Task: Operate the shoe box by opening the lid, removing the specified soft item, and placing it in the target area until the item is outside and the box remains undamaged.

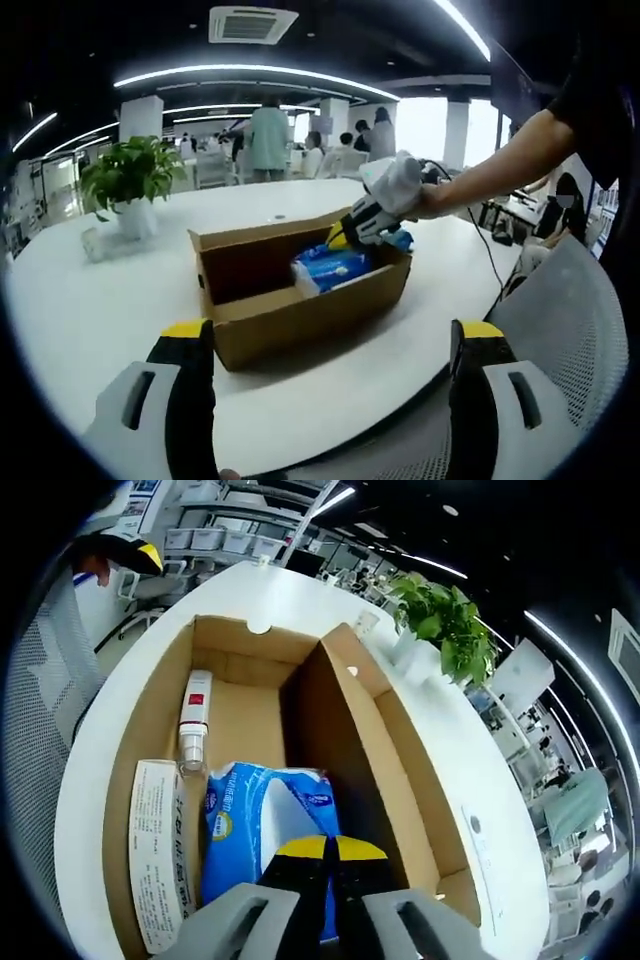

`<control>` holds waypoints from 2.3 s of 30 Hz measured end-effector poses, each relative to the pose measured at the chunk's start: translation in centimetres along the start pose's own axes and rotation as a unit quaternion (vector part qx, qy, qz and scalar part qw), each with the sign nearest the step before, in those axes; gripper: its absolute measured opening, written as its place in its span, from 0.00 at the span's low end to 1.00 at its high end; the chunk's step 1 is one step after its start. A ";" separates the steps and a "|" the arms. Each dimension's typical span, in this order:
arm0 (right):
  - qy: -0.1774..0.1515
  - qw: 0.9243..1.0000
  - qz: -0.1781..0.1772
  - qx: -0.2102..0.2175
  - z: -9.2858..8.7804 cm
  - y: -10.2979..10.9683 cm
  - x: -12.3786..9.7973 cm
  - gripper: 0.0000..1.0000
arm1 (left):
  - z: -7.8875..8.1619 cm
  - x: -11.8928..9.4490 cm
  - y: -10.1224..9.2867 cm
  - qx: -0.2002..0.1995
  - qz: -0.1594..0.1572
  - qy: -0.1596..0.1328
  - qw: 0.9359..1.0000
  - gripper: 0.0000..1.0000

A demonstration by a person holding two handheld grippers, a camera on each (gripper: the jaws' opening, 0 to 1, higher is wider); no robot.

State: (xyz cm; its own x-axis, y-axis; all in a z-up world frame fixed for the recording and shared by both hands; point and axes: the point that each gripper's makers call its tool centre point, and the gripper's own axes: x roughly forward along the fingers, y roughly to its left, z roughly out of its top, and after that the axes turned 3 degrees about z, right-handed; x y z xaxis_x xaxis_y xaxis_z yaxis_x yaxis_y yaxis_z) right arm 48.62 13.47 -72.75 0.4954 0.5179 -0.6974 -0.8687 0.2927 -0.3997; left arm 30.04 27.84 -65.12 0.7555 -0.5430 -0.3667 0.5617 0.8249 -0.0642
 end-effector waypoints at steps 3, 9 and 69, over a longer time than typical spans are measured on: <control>-0.005 1.000 -0.001 0.001 0.3 -0.1 -0.3 0.00 | 0.0 0.0 -0.1 0.002 -0.002 0.001 1.000 0.97; -0.014 1.000 -0.005 -0.001 0.9 0.0 -1.1 0.00 | -0.1 0.0 -0.1 0.003 -0.005 0.001 1.000 0.98; -0.095 0.992 -0.062 -0.047 8.0 -4.4 -11.3 0.00 | -0.1 -0.1 -0.2 0.003 -0.007 -0.002 1.000 0.97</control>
State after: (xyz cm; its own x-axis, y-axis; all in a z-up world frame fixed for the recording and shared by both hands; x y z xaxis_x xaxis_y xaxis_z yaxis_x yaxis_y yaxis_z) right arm 46.77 12.73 -58.33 0.5806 0.6279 -0.5183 -0.7930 0.2917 -0.5349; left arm 29.85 27.78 -65.16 0.7487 -0.5559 -0.3611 0.5748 0.8158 -0.0642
